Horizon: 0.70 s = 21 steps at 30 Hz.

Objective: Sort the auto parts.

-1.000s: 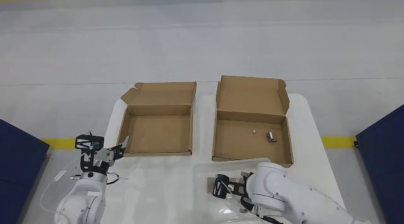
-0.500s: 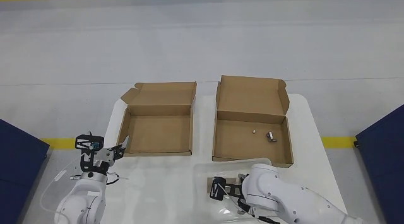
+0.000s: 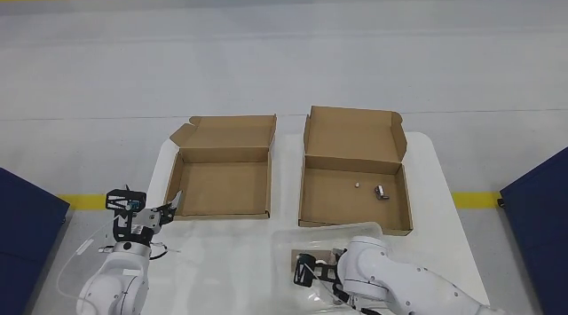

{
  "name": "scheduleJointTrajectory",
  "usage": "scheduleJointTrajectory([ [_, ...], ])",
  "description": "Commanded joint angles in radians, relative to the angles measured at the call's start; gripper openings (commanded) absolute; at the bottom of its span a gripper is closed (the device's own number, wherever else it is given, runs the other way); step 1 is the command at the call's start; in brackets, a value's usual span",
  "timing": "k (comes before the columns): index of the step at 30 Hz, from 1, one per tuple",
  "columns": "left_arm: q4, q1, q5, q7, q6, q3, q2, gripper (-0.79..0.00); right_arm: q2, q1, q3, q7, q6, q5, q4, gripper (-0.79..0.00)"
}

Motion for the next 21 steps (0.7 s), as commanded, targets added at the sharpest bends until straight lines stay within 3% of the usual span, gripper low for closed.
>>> scheduleJointTrajectory([
  [1, 0.000, 0.000, 0.000, 0.000, 0.000, 0.000, 0.000, 0.000, -0.001, -0.002, -0.001, 0.000, -0.003, 0.000, 0.001, -0.409],
  [10, 0.000, 0.000, 0.000, 0.000, 0.000, 0.000, 0.000, 0.000, -0.006, -0.006, 0.001, 0.008, -0.020, 0.015, 0.013, -0.520],
  [21, 0.000, 0.000, 0.000, 0.000, 0.000, 0.000, 0.000, 0.000, -0.017, 0.001, -0.010, 0.022, -0.029, 0.025, 0.032, -0.548],
])
